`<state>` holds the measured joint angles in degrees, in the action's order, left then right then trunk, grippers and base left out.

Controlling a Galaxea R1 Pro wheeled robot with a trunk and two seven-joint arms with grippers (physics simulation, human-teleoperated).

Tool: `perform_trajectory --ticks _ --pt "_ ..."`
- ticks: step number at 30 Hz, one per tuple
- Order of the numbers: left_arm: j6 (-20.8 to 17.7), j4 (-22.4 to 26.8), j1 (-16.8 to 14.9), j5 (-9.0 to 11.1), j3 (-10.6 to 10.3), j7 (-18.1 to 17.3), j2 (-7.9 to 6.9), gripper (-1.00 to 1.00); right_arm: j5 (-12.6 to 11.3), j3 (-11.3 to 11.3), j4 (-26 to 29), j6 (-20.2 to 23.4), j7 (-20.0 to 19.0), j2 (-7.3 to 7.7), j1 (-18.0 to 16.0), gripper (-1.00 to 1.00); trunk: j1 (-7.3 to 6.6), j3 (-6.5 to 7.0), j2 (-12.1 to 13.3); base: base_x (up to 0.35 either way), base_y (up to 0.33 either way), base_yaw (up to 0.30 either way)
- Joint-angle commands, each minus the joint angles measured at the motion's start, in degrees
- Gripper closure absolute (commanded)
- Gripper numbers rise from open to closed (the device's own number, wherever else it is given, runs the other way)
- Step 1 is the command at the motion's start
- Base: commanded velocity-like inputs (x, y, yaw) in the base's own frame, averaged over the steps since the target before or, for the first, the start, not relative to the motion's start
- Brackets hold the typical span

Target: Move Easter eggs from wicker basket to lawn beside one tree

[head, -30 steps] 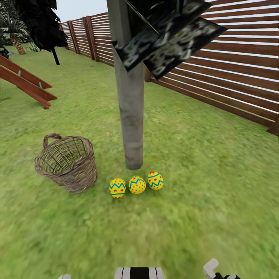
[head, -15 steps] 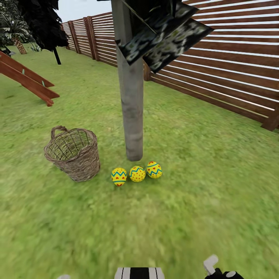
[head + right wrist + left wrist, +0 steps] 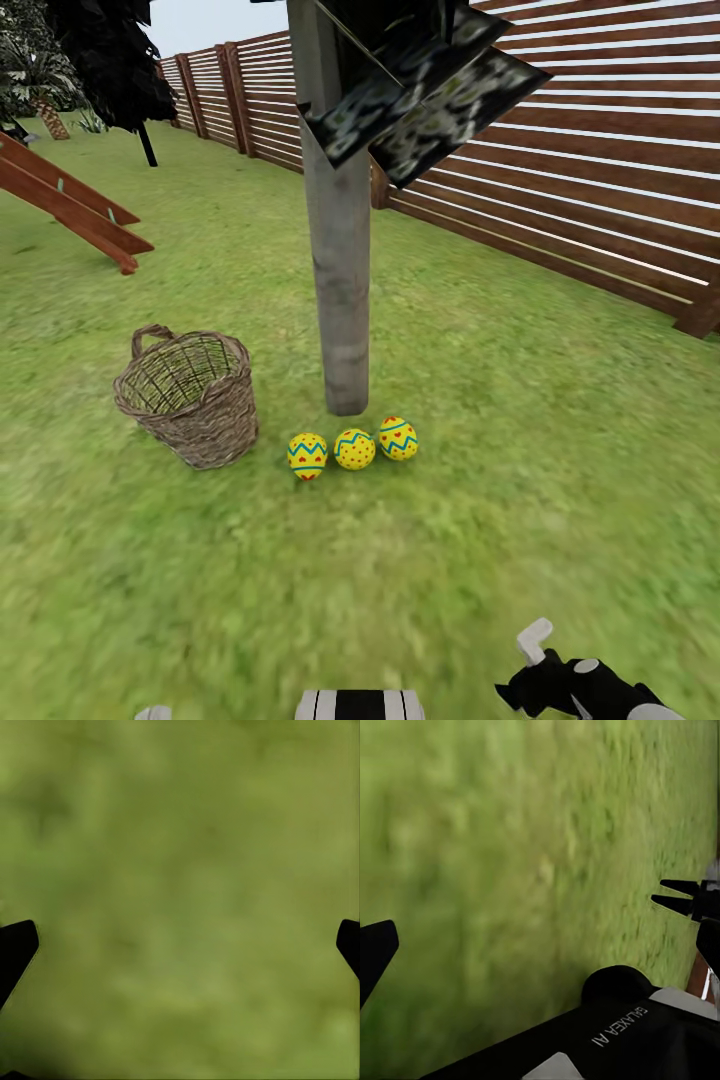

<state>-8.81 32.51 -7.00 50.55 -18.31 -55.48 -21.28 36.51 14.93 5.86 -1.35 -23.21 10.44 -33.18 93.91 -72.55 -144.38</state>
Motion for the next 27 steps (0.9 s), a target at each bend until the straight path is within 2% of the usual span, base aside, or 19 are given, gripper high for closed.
perform_trajectory --ticks 1,4,8,9,12,21,24,27 --pt "-0.6 0.0 0.0 0.6 -0.3 -0.4 -0.08 -1.0 0.6 0.5 0.1 -0.1 -0.6 0.01 0.0 -1.0 -0.01 -0.04 0.0 0.0 0.0 0.0" --pt "-0.6 0.0 0.0 0.6 -0.2 -1.4 -0.82 -1.0 0.5 0.7 0.6 -0.1 -1.5 0.07 0.0 -1.0 -0.01 -0.04 0.0 0.0 0.0 0.0" --pt "-0.6 -0.1 0.0 0.7 0.3 -2.7 -2.12 -1.0 0.5 1.9 1.4 -0.1 -2.8 0.18 -0.1 -1.0 -0.01 -0.04 0.0 0.0 0.0 0.0" --pt "-0.6 -0.1 0.0 0.7 1.0 -11.5 -2.65 -1.0 0.6 3.6 2.1 -0.1 -15.7 0.19 -0.1 -1.0 -0.01 -0.04 0.0 0.0 0.0 0.0" --pt "-0.8 -0.2 0.0 0.7 1.9 -12.3 -2.85 -1.0 0.6 4.1 2.9 -0.1 -16.8 0.19 -0.1 -1.0 -0.01 -0.04 0.0 0.0 0.0 0.0" --pt "-1.0 0.0 0.0 0.6 2.1 -12.5 -3.09 -1.0 0.6 4.2 3.1 -0.1 -17.9 0.19 -0.1 -1.0 -0.01 -0.04 0.0 0.0 0.0 0.0" --pt "-1.0 0.0 0.0 0.6 2.1 -13.4 -3.5 -1.0 0.5 4.2 3.7 0.0 -19.1 0.28 -0.1 -1.0 -0.09 0.62 0.0 0.0 0.0 0.0" --pt "-1.1 -0.1 0.0 0.7 2.1 -14.4 -4.55 -1.0 0.5 4.2 5.0 0.2 -19.8 0.31 -0.1 -1.0 -0.17 1.29 0.1 0.0 0.0 0.0"
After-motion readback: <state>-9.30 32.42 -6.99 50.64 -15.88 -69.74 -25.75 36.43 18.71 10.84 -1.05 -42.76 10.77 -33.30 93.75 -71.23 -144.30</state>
